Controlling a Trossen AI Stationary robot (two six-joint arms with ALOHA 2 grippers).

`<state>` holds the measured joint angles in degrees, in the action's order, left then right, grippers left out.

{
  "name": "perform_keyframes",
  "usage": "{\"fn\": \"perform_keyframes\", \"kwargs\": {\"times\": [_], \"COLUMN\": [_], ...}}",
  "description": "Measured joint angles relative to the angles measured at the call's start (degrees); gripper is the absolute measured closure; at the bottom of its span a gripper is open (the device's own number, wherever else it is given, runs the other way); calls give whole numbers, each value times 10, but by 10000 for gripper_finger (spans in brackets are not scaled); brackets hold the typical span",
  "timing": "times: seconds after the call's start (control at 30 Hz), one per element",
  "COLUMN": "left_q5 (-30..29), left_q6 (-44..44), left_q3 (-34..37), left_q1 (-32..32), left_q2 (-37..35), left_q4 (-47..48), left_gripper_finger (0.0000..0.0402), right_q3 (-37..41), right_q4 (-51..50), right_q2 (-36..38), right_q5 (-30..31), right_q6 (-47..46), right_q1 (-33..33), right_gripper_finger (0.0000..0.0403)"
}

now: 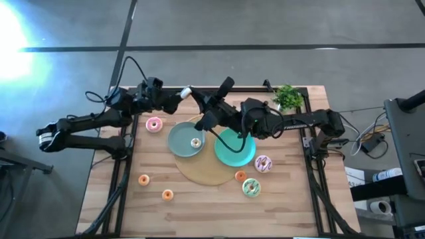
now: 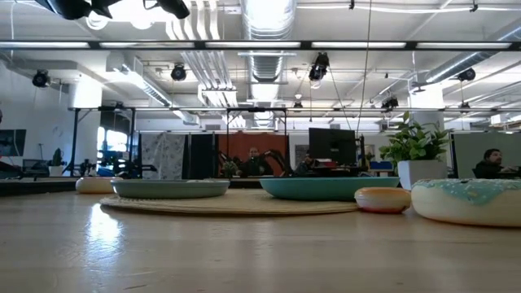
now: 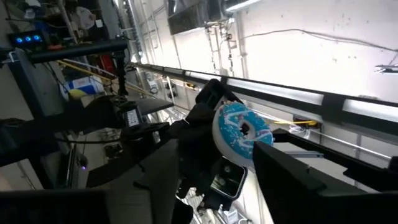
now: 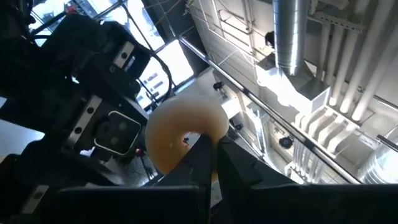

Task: Pick & Place donuts
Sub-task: Put the small blue donut on the light blue plate

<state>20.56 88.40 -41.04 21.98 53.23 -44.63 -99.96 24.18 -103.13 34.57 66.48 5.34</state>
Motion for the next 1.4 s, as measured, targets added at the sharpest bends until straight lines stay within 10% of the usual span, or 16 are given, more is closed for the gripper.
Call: {"fn": "perform_keyframes", "kwargs": {"times": [1.4], "left_q5": [48], "left_q6": [92], "left_q3": [-30], "left_q1": [-32], "left_q2": [57], "left_q4": [-96], "left_gripper_finger": [189], "right_q3": [0], "right_q4": [0], "right_q2": [0], "right_q5": [-106], "right_q6": [27], "right_q1": [-4], "right_gripper_finger": [394]}}
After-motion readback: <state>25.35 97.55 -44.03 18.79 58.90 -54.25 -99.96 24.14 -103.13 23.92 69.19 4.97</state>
